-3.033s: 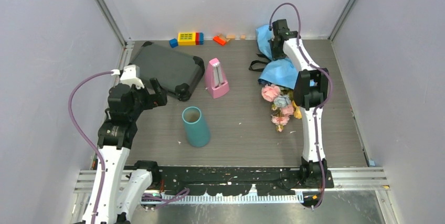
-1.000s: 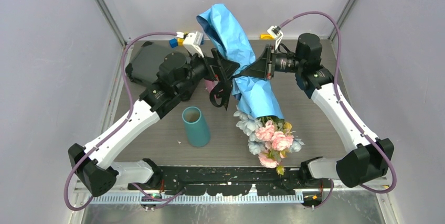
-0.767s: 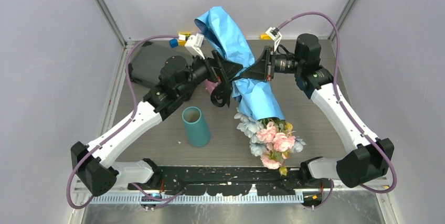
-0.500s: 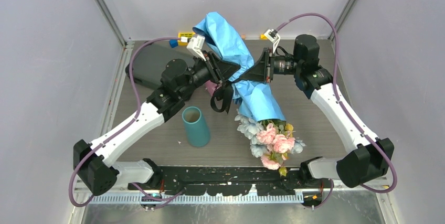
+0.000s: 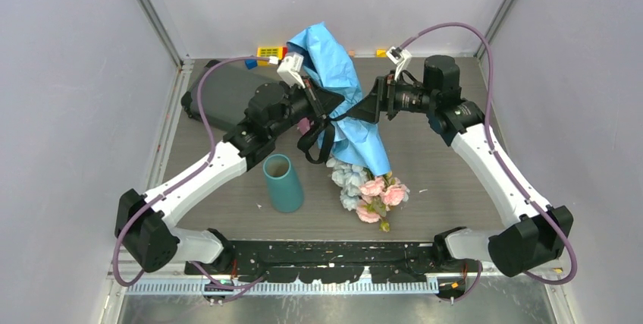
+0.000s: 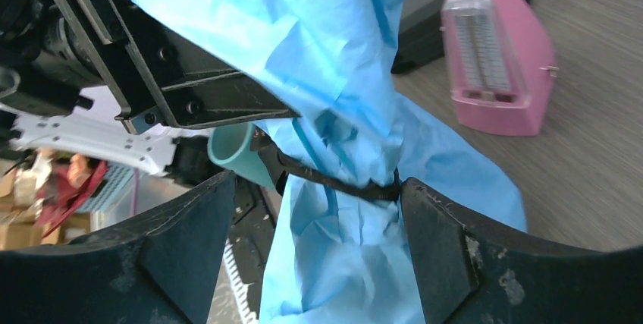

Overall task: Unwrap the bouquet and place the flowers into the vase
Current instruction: Place the fake flower at the center of the board.

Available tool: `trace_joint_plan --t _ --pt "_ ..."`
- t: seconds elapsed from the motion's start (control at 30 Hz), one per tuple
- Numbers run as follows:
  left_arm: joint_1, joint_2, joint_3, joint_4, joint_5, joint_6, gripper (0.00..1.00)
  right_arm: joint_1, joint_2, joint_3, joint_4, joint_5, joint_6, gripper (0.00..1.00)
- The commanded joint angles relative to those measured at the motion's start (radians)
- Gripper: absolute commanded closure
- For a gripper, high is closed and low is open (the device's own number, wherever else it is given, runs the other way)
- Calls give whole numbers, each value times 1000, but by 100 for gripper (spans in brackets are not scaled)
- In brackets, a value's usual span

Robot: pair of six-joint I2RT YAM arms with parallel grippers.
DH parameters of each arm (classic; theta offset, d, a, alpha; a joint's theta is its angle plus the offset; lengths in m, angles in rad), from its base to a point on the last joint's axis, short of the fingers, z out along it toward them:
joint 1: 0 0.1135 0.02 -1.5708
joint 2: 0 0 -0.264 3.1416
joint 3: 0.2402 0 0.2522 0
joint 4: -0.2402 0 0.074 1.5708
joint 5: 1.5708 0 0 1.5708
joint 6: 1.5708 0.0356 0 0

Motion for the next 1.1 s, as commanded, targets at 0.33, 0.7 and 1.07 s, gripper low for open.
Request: trace_joint_plan --t 0.33,0.7,1.07 --pt "4 122 136 -91 -211 -10 100 270 -155 -108 -13 905 -139 12" --pt "3 197 185 -145 -287 -53 100 617 -58 -178 221 1413 -190 12" --pt "4 221 175 -147 -275 -86 100 665 142 -206 480 1706 -345 13"
